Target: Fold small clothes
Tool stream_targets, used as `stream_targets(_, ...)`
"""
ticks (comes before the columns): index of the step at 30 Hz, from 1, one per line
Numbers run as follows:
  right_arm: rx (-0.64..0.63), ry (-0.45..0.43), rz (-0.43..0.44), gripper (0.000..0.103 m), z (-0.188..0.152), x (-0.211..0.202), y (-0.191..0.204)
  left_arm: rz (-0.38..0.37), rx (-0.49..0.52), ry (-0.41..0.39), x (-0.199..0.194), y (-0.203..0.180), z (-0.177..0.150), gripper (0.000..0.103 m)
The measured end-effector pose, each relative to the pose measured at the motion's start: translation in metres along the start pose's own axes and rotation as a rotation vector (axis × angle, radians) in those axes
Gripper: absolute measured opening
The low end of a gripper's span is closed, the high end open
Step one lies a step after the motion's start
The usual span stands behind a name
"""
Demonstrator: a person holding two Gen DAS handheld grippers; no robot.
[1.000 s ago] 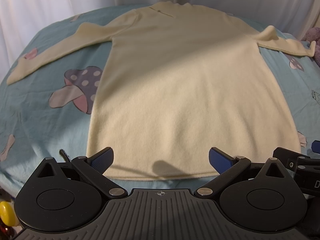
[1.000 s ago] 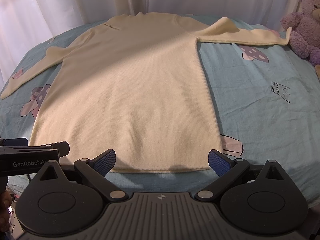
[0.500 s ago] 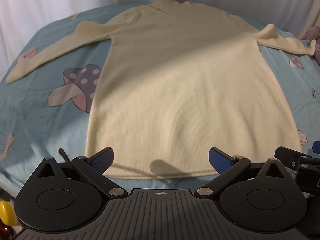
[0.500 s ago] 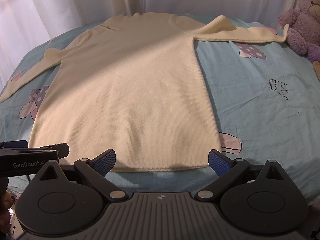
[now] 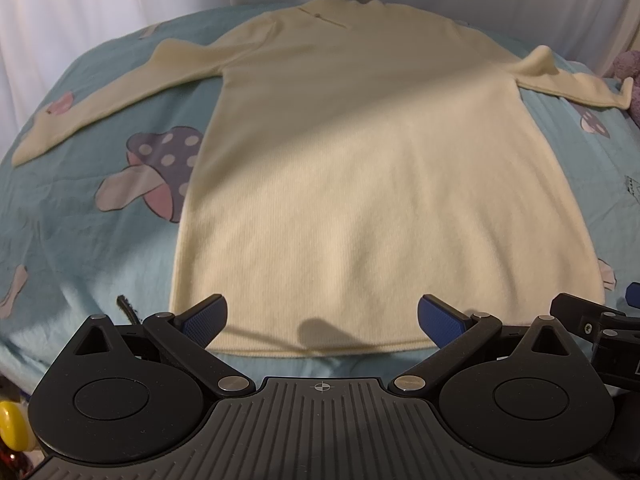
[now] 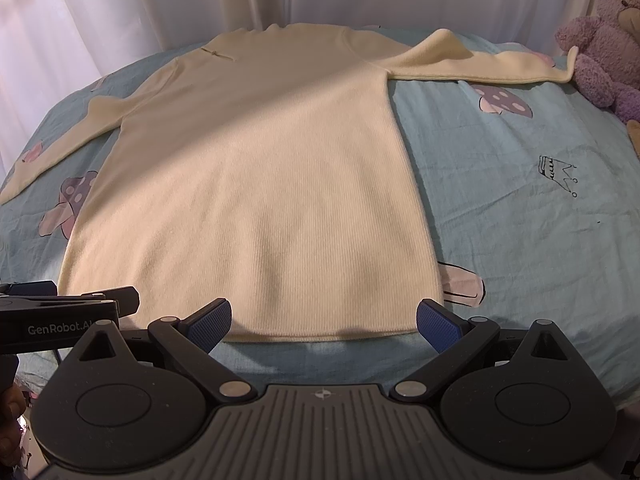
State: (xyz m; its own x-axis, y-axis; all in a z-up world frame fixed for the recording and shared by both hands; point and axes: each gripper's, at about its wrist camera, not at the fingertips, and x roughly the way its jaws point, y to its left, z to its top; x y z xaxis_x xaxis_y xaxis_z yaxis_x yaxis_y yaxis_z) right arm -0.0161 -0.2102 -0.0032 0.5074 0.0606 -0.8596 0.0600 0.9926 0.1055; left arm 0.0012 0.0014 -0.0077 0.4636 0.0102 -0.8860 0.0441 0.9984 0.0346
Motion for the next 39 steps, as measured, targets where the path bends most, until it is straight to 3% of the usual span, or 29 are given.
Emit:
stream_targets(30, 0.029, 0.002, 0.015, 0.099, 0.003, 0.006, -0.006, -0.004, -0.002, 0.052, 0.014, 0.000, 0.004, 0.103)
stream_targets(35, 0.111, -0.105, 0.082, 0.099, 0.013, -0.001, -0.025, -0.009, 0.000, 0.068, 0.020, 0.000, 0.007, 0.103)
stream_targets(39, 0.199, -0.314, 0.129, 0.099, 0.028, -0.005, -0.065, -0.013, -0.010, 0.076, 0.028, 0.000, 0.014, 0.103)
